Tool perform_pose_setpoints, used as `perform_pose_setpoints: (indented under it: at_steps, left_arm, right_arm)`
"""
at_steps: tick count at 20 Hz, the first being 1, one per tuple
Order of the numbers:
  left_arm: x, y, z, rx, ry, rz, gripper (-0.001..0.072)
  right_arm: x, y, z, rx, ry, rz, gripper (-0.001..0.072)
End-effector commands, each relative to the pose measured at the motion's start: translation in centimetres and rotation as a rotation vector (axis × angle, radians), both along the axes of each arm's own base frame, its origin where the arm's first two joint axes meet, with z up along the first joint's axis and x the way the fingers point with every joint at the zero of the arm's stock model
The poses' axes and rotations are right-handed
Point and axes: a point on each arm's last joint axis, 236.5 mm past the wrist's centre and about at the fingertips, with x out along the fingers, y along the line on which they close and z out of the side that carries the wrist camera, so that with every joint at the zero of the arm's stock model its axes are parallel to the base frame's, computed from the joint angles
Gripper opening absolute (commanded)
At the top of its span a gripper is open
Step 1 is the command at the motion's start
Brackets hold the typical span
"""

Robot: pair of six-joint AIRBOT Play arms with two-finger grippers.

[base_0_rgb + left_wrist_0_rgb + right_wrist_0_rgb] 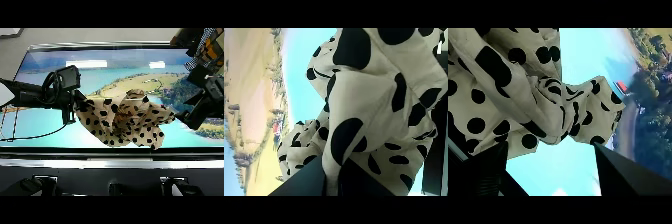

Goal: Fold the clothes and pants, and hang the long-sleeved shirts on hangers.

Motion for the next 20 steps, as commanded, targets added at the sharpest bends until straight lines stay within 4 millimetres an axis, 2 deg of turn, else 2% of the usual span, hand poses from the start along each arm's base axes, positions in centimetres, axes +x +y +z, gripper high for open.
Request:
perform_pose_setpoints:
  at_steps: [1,4,7,10,11,12,13,14,15,17,20]
  left_arm:
    - [0.0,0.0,0.0,0.0,-0.002,0.001,0.0022]
    - [0.0,0.0,0.0,-0.001,-0.002,0.001,0.0022]
    - [0.0,0.0,0.0,0.0,-0.002,0.001,0.0022]
    - [0.0,0.0,0.0,-0.001,-0.001,0.001,0.0022]
    - [0.0,0.0,0.0,0.0,-0.002,0.001,0.0022]
    - [0.0,0.0,0.0,-0.001,-0.001,0.001,0.0022]
    - [0.0,0.0,0.0,0.0,-0.001,0.001,0.0022]
    - [0.0,0.0,0.0,-0.001,-0.001,0.001,0.0022]
    - [0.0,0.0,0.0,-0.001,-0.001,0.001,0.0022]
    - [0.0,0.0,0.0,-0.001,-0.001,0.001,0.0022]
    - [0.0,0.0,0.0,-0.004,0.006,0.009,0.0023]
  right_arm:
    - [0.8,-0.3,-1.5,-0.052,0.007,0.092,0.0618]
    - [1.6,-0.3,-4.9,-0.03,0.112,0.094,0.0618]
    - [3.3,0.7,-5.8,0.031,0.115,0.107,0.0617]
    - [3.5,1.9,-6.8,0.088,0.159,0.136,0.0611]
    - [3.3,2.1,-7.3,0.099,0.187,0.145,0.0555]
    - [2.8,2.3,-7.6,0.102,0.209,0.166,0.0433]
    - [2.2,2.4,-7.7,0.095,0.226,0.206,0.0278]
    - [1.3,2.5,-7.8,0.089,0.245,0.245,0.0062]
    - [0.4,2.6,-7.6,0.083,0.26,0.278,0.0022]
    - [-0.1,2.7,-6.6,0.074,0.231,0.282,0.0021]
    - [-0.9,2.8,-4.1,0.06,0.147,0.249,0.0019]
